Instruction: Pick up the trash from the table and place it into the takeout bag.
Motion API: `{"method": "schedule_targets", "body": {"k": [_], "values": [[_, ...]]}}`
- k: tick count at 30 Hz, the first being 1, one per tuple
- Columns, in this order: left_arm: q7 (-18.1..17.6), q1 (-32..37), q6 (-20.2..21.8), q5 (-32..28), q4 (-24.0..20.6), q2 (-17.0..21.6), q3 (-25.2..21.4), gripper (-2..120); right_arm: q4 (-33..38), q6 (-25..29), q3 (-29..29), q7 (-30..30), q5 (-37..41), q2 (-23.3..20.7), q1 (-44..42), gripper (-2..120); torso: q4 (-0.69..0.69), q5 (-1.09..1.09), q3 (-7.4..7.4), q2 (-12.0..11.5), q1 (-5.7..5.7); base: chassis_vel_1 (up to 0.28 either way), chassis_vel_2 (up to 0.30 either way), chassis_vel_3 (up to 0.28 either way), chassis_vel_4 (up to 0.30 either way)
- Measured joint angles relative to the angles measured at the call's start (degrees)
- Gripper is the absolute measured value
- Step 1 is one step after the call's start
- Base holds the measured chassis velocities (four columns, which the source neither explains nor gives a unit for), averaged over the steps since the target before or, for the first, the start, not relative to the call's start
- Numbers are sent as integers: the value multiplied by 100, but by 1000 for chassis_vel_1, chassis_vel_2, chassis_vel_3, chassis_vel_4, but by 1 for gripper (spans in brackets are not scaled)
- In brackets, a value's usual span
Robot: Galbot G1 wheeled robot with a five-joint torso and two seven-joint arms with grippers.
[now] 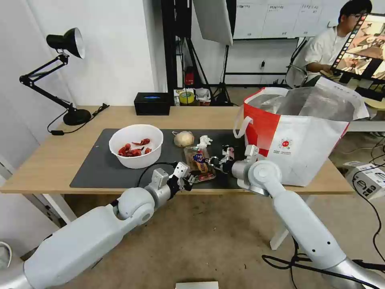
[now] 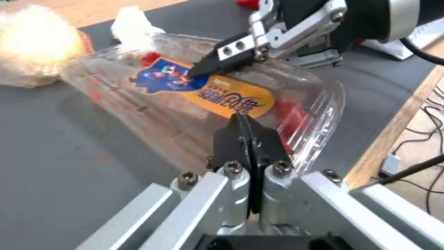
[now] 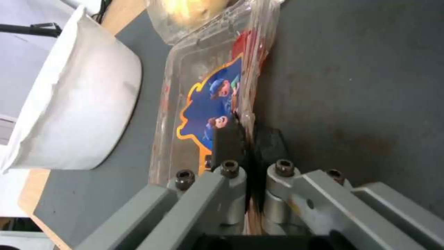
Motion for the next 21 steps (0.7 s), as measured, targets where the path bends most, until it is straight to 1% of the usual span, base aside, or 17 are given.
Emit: {"method": "schedule_targets", "body": {"k": [4,6,7,9,10,11,12,13,16,17,20,21], "values": [[6,109,-22,-1,-81,65,-150,0,18,19,41,-25,2,1,-31,0,1,0,1,0,0,0,0,0,0],[12,224,-36,-7,-172,138,-320,0,77,29,94,-35,6,-8,-50,0,1,0,0,0,0,0,0,0,0],[12,224,-36,-7,-172,138,-320,0,77,29,94,-35,6,-8,-50,0,1,0,0,0,0,0,0,0,0],[17,424,-82,-9,-286,240,-555,0,184,41,167,-62,19,-32,-80,0,0,0,1,-1,0,0,0,0,0],[17,424,-82,-9,-286,240,-555,0,184,41,167,-62,19,-32,-80,0,0,0,1,-1,0,0,0,0,0],[20,527,-109,-10,-333,285,-669,0,225,46,189,-80,22,-47,-95,0,1,0,1,-1,0,0,0,0,0],[24,730,-156,-10,-426,359,-878,0,312,59,236,-116,29,-82,-140,0,1,0,1,-1,0,0,0,0,0],[24,730,-156,-10,-426,359,-878,0,312,59,236,-116,29,-82,-140,0,1,0,1,-1,0,0,0,0,0],[76,1299,-195,-3,-642,431,-1520,0,479,89,351,-172,45,-149,-264,0,0,0,1,-1,0,0,0,0,0],[76,1299,-195,-3,-642,431,-1520,0,479,89,351,-172,45,-149,-264,0,0,0,1,-1,0,0,0,0,0],[143,1936,-200,38,-868,473,-2225,1,652,130,481,-277,67,-205,-408,0,1,0,0,-1,0,0,0,0,0],[143,1936,-200,38,-868,473,-2225,1,652,130,481,-277,67,-205,-408,0,1,0,0,-1,0,0,0,0,0]]}}
